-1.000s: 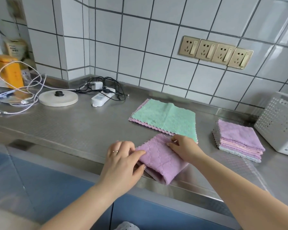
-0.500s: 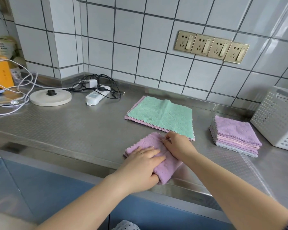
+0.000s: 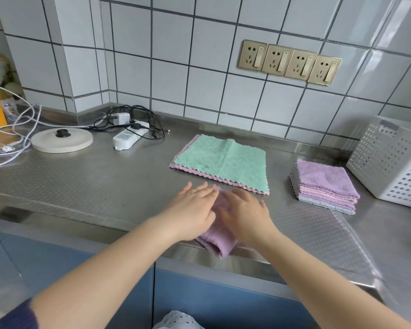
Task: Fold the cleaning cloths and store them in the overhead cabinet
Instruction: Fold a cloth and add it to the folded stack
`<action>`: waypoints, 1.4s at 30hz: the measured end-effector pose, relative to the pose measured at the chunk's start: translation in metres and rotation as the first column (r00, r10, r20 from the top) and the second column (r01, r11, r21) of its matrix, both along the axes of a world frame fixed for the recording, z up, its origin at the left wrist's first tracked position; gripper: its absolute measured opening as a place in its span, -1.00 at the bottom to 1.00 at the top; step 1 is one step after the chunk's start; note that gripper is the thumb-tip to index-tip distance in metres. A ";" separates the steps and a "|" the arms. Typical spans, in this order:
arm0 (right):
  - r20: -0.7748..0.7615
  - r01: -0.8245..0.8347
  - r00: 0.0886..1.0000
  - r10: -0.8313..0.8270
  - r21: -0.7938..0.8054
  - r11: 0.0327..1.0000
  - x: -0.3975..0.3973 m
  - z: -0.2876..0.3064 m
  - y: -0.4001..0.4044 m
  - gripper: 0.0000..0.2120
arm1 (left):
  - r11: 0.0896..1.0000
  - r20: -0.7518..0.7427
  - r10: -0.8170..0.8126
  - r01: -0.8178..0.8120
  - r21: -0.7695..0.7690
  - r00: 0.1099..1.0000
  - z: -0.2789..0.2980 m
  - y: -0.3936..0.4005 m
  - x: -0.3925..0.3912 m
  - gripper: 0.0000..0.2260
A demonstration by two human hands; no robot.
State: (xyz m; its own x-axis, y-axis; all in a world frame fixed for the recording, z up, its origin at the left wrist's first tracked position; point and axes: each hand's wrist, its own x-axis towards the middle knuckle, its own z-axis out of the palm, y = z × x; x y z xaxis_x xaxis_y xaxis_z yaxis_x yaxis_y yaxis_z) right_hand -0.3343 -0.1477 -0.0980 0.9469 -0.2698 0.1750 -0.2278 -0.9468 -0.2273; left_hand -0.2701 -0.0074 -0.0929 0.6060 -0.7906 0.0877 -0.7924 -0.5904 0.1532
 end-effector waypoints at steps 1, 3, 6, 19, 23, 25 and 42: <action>-0.058 -0.008 0.998 0.008 0.004 1.000 -0.005 -0.004 0.006 -0.56 | 0.999 0.009 0.014 -0.014 0.038 1.000 -0.005 -0.004 0.001 -0.50; -0.152 -0.027 0.988 0.025 -0.013 1.000 -0.010 -0.014 0.012 -0.53 | 0.994 -0.032 0.048 -0.045 0.096 0.998 -0.015 -0.007 0.004 -0.50; -0.196 -0.010 0.981 0.009 -0.002 1.000 -0.013 -0.021 0.010 -0.49 | 0.992 -0.061 0.083 -0.076 0.105 0.995 -0.021 -0.006 0.007 -0.50; -0.290 0.113 0.947 -0.135 -0.091 0.989 -0.052 -0.008 -0.015 -0.25 | 0.979 -0.098 0.199 -0.193 0.068 0.975 -0.020 0.001 0.007 -0.44; -0.255 0.102 0.961 -0.105 -0.024 0.994 -0.066 -0.004 -0.008 -0.29 | 0.976 -0.084 0.216 -0.214 0.023 0.973 -0.024 0.001 0.006 -0.42; -0.186 0.102 0.980 -0.076 0.136 0.986 -0.061 -0.004 -0.004 -0.33 | 0.975 -0.082 0.223 -0.223 0.007 0.971 -0.025 0.001 0.005 -0.42; 0.340 -0.298 0.821 -0.458 0.940 0.163 -0.037 0.034 -0.079 -0.68 | 0.621 -0.722 -0.356 -0.428 -0.657 0.593 0.020 -0.040 -0.005 -0.73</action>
State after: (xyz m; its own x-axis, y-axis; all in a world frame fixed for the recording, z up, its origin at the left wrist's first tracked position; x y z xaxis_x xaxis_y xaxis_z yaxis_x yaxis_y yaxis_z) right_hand -0.3709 -0.2270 -0.0643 0.7733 -0.6305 0.0675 0.2057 0.1488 -0.9672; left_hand -0.2750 -0.0471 -0.0728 0.7573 -0.6452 0.1010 -0.1130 0.0228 0.9933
